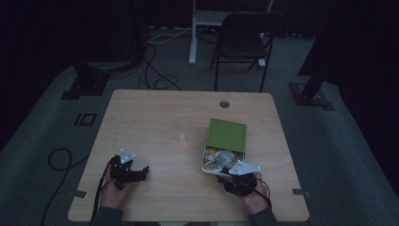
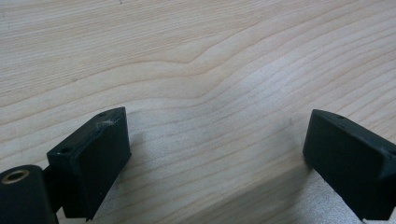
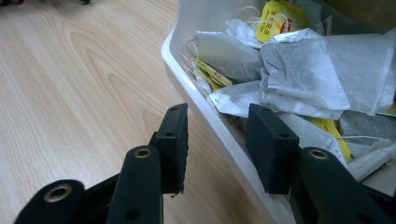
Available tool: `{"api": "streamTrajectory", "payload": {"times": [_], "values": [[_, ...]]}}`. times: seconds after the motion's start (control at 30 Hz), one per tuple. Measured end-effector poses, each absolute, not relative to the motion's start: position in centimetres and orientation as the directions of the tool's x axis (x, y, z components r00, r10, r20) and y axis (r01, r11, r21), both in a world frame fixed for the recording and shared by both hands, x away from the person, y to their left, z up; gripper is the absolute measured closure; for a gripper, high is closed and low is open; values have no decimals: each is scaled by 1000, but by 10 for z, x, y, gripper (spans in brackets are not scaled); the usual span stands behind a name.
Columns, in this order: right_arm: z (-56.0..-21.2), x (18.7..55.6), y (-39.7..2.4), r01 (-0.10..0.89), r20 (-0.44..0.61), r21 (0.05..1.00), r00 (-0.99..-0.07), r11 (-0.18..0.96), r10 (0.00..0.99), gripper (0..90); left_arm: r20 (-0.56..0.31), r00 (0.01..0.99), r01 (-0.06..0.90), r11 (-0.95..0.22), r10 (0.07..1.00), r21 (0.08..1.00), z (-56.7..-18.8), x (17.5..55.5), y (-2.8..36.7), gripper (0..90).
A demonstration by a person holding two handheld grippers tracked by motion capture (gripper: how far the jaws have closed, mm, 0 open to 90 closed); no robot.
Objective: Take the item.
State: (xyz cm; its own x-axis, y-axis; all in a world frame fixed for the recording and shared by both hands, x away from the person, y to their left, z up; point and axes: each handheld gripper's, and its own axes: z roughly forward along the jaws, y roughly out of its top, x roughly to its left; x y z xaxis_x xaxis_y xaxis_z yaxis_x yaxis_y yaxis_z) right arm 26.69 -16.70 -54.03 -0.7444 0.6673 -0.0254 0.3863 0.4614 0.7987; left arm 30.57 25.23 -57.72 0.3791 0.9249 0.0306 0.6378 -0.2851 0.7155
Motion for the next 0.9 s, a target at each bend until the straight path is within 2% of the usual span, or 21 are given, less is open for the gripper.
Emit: {"api": "streamTrajectory", "payload": {"times": [0.3, 0.47, 0.53, 0.63, 0.9], "values": [[-539, 260, -167, 376, -37, 793, -755, 479, 655, 649, 31, 379, 638, -285, 925, 716, -577, 306, 252, 80], [-535, 259, -165, 368, -41, 800, -754, 474, 655, 653, 31, 379, 638, -285, 925, 716, -577, 306, 252, 80], [-529, 259, -162, 347, -55, 814, -751, 465, 657, 714, 31, 379, 638, -285, 925, 716, -577, 306, 252, 80], [-526, 259, -157, 349, -60, 815, -743, 463, 666, 759, 31, 379, 638, -285, 925, 715, -577, 306, 252, 80], [-519, 262, -142, 320, -95, 824, -735, 467, 671, 782, 30, 379, 638, -285, 925, 716, -577, 306, 252, 80]]}}
